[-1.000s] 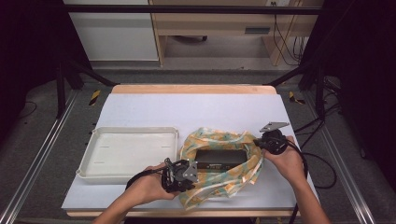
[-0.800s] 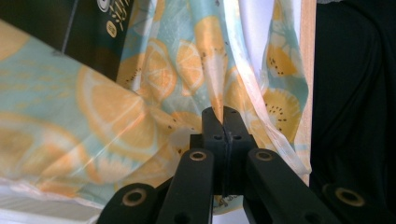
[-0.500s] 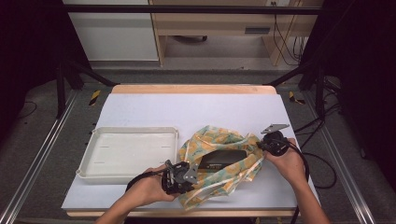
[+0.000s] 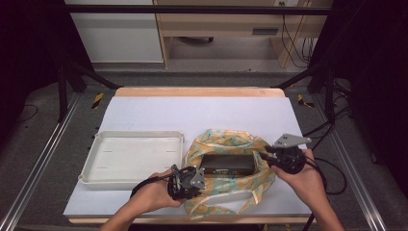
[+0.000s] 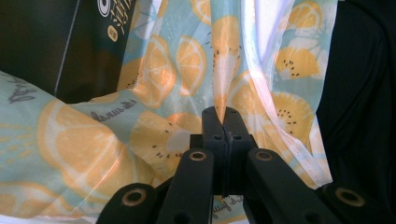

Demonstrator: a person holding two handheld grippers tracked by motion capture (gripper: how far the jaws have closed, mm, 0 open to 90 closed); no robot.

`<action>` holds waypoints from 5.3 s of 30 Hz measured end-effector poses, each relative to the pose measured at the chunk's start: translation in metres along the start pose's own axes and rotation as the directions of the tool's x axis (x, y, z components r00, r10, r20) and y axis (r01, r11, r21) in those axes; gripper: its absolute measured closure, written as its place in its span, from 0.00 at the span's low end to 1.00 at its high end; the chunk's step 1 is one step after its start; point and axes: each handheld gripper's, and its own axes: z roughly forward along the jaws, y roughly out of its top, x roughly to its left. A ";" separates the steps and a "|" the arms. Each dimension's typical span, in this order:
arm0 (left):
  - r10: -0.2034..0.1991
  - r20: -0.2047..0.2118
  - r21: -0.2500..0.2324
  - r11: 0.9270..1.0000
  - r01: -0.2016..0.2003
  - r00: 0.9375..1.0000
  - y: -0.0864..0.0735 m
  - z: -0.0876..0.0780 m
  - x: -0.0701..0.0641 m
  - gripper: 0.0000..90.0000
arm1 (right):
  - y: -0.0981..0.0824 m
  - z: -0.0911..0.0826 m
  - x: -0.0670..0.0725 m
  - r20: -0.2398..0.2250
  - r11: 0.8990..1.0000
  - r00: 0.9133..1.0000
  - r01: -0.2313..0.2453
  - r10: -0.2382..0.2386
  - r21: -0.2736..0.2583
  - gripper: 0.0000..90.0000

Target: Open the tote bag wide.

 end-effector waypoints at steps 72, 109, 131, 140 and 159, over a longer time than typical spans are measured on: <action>-0.394 -0.304 -0.160 0.919 0.361 0.867 0.005 0.012 0.111 1.00 | -0.077 0.029 0.052 -0.082 0.998 0.996 -0.022 0.026 0.052 0.99; -0.376 -0.284 -0.180 0.924 0.336 0.882 0.002 -0.001 0.097 1.00 | -0.052 0.016 0.027 -0.062 0.997 0.997 -0.042 0.046 0.063 1.00; -0.373 -0.277 -0.179 0.925 0.334 0.885 0.004 -0.005 0.097 1.00 | -0.022 -0.007 0.021 -0.076 0.998 0.997 -0.027 0.024 -0.048 0.73; -0.377 -0.267 -0.173 0.924 0.340 0.887 0.005 -0.002 0.100 1.00 | 0.012 0.023 0.000 -0.042 0.999 0.999 -0.009 0.007 -0.048 0.97; -0.382 -0.255 -0.129 0.924 0.360 0.888 0.004 0.014 0.110 1.00 | -0.026 0.084 -0.030 -0.050 0.986 0.987 -0.150 0.154 0.065 1.00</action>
